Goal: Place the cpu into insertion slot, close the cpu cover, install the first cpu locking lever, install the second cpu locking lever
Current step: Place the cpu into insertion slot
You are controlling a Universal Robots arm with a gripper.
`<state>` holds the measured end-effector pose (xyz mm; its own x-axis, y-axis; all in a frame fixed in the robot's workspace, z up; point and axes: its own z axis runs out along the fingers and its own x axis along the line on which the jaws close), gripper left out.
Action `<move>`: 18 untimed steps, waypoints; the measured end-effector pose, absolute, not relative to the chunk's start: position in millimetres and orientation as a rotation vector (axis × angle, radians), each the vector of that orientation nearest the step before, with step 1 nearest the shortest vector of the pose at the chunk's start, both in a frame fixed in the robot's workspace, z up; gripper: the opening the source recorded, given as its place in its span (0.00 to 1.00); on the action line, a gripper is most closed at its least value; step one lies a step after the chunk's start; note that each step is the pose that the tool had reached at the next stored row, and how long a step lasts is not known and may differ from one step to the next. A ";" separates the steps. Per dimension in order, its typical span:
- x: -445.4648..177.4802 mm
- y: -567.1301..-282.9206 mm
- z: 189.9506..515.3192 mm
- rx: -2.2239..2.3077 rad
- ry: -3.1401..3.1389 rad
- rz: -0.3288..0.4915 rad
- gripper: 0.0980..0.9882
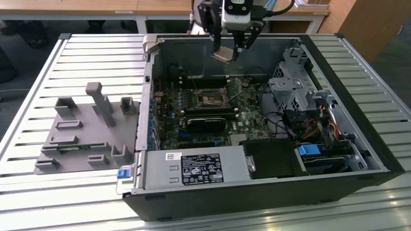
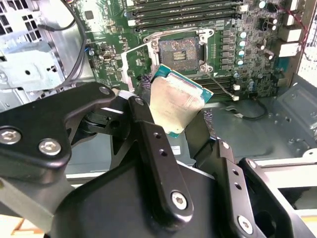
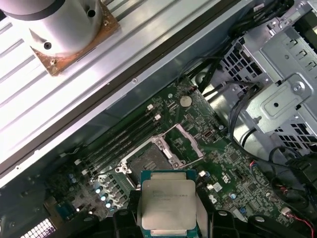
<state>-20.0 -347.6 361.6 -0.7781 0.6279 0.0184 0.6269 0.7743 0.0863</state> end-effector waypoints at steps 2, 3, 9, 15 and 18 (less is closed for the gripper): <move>-20.0 -347.6 361.5 1.068 2.938 0.137 0.48; -20.1 -347.6 361.4 1.081 2.933 0.137 0.48; -20.0 -347.6 361.0 1.164 2.898 0.136 0.48; -20.0 -347.5 360.6 1.257 2.856 0.135 0.48; -20.0 -347.4 360.4 1.300 2.835 0.134 0.48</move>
<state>-20.0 -347.4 360.4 -0.6529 0.7572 0.0183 0.7555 0.6494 0.0863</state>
